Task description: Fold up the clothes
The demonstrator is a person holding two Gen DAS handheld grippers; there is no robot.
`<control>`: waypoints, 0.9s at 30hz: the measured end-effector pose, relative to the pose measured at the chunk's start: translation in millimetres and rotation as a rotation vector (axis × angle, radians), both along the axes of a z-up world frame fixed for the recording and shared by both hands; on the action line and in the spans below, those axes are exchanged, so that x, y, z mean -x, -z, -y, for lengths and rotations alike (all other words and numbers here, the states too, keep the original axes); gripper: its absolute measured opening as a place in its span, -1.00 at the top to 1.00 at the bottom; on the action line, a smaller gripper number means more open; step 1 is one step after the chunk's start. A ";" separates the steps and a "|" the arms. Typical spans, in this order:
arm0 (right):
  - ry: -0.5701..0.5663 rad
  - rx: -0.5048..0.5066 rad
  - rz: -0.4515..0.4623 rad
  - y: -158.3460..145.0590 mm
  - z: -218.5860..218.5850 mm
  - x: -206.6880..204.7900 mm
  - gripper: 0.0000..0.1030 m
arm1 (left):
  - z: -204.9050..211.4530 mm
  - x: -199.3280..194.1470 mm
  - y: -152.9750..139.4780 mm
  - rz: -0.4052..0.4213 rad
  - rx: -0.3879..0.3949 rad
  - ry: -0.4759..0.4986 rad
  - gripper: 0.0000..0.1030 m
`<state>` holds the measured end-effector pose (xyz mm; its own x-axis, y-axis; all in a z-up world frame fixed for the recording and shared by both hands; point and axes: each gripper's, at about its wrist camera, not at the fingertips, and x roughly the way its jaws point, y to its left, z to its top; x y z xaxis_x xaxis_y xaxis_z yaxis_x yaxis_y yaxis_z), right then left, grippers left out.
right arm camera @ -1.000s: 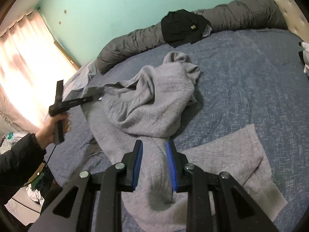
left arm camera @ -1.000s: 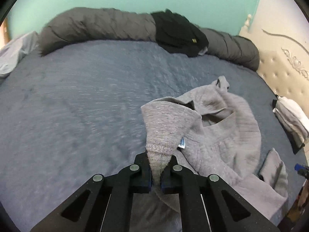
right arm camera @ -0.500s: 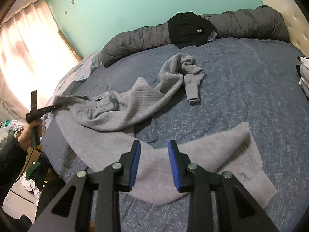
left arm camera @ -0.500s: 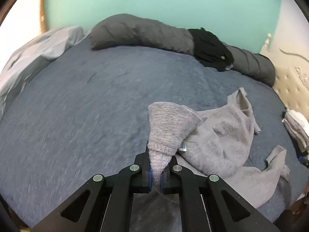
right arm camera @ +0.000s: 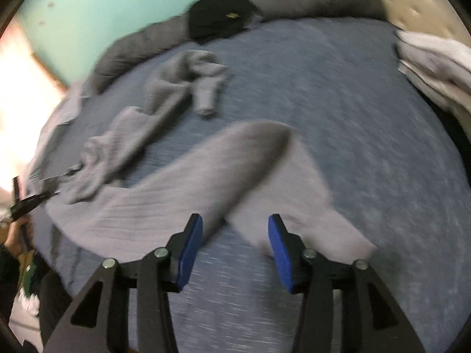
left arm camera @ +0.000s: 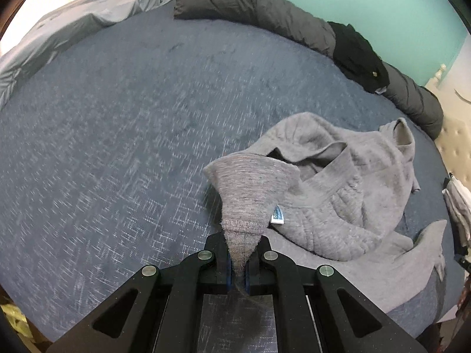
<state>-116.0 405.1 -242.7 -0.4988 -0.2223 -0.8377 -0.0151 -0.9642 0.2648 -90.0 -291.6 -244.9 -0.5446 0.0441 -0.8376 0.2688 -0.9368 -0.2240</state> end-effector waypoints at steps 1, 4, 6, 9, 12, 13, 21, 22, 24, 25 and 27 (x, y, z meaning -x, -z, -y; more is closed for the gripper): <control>0.022 -0.020 0.015 4.0 -6.7 -1.3 0.00 | -0.5 1.7 2.4 0.004 -0.001 -0.001 0.89; 0.089 -0.021 0.068 20.7 -26.9 0.3 -0.18 | -1.7 4.4 9.0 0.016 0.003 0.001 0.89; 0.120 -0.035 0.098 29.8 -33.8 3.9 -0.27 | -3.7 4.6 13.4 0.022 0.006 -0.001 0.88; 0.131 -0.074 0.132 43.8 -37.7 10.1 -0.42 | -5.8 3.7 19.2 0.030 0.009 -0.008 0.88; 0.126 -0.112 0.173 58.4 -41.2 17.5 -0.43 | -6.2 2.6 22.7 0.040 0.008 -0.018 0.88; 0.128 -0.122 0.176 61.3 -42.6 18.8 -0.43 | -6.3 2.7 23.6 0.042 0.010 -0.019 0.88; 0.027 -0.207 0.150 66.2 -27.9 17.6 -0.28 | -13.9 9.0 23.6 0.053 0.026 -0.011 0.88; 0.018 -0.205 0.147 66.9 -27.8 16.1 -0.22 | -15.0 9.9 23.5 0.054 0.028 -0.010 0.88; 0.000 -0.201 0.138 68.3 -28.0 12.9 -0.04 | -17.8 11.8 22.8 0.055 0.031 -0.006 0.88; -0.013 -0.212 0.134 68.7 -27.3 10.9 0.04 | -18.8 12.4 22.1 0.054 0.032 -0.005 0.88; -0.026 -0.221 0.128 69.3 -25.9 8.4 0.24 | -20.4 13.4 21.1 0.052 0.032 -0.004 0.88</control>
<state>-124.4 431.0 -311.9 -0.3817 -0.0381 -0.9235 -0.0095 -0.9989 0.0451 -103.4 -271.2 -266.0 -0.5005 0.0151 -0.8656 0.2826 -0.9422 -0.1799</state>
